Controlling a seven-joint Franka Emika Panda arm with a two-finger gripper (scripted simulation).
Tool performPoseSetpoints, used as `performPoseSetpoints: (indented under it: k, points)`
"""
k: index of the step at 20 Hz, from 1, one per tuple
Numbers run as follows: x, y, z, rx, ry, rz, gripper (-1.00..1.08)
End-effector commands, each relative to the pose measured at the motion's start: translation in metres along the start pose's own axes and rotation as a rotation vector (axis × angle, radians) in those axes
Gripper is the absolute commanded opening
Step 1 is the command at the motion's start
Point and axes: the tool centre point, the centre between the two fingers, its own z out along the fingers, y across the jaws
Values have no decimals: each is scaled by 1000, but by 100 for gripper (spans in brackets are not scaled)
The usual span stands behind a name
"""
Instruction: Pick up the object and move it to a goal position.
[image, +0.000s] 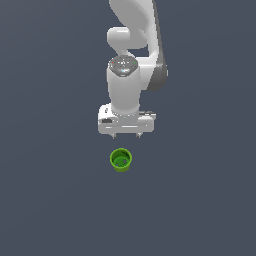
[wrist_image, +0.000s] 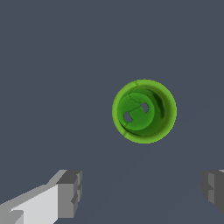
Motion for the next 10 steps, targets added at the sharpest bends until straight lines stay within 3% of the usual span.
performPoseSetpoints:
  k: [1, 10]
  points:
    - [0, 0, 0, 0, 0, 0, 28]
    - [6, -4, -8, 9, 25, 0, 28]
